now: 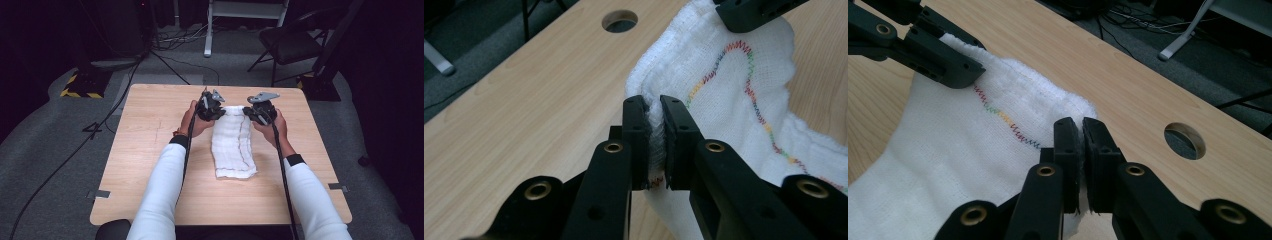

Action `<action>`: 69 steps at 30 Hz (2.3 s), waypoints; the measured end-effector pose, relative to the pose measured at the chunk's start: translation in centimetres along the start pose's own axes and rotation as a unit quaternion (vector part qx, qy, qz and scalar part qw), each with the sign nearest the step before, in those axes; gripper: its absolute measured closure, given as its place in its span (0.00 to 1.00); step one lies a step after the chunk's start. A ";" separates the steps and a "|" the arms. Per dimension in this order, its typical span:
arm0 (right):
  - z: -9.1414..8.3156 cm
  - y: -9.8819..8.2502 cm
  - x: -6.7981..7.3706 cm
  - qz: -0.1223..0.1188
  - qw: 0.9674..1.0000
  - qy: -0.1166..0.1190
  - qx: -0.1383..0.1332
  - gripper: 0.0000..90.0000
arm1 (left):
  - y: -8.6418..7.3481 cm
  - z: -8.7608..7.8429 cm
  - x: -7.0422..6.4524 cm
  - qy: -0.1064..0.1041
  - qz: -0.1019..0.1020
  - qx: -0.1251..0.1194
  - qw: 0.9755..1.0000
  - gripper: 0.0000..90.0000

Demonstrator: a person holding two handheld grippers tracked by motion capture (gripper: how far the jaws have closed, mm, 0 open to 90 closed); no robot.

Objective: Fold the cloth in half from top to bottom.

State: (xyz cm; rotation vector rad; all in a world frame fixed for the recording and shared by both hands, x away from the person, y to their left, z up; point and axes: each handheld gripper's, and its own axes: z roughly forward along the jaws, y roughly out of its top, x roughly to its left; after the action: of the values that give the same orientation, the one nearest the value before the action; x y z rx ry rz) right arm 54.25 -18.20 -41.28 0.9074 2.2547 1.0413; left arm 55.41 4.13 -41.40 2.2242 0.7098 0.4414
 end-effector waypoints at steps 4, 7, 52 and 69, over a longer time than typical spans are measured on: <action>-0.5 0.4 0.0 -0.004 1.000 -0.001 -0.008 0.95 | 0.4 -0.3 -0.2 0.005 0.009 -0.003 1.000 0.92; -0.8 0.5 0.0 -0.005 1.000 0.000 -0.009 0.95 | 0.4 -0.7 -0.2 -0.003 0.012 -0.009 1.000 0.92; -5.8 -7.5 5.1 -0.064 0.987 0.144 0.015 0.95 | -8.1 -3.4 -7.3 -0.148 0.077 0.003 0.986 0.88; -7.2 -10.9 7.4 -0.079 0.980 0.175 0.052 0.93 | -10.2 -3.8 -11.2 -0.163 0.115 0.035 0.979 0.81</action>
State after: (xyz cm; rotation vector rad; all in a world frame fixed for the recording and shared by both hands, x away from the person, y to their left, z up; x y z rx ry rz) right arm 40.71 -21.44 -46.88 0.6082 2.6429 1.0868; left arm 41.03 5.17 -47.51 2.3790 0.2997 0.1550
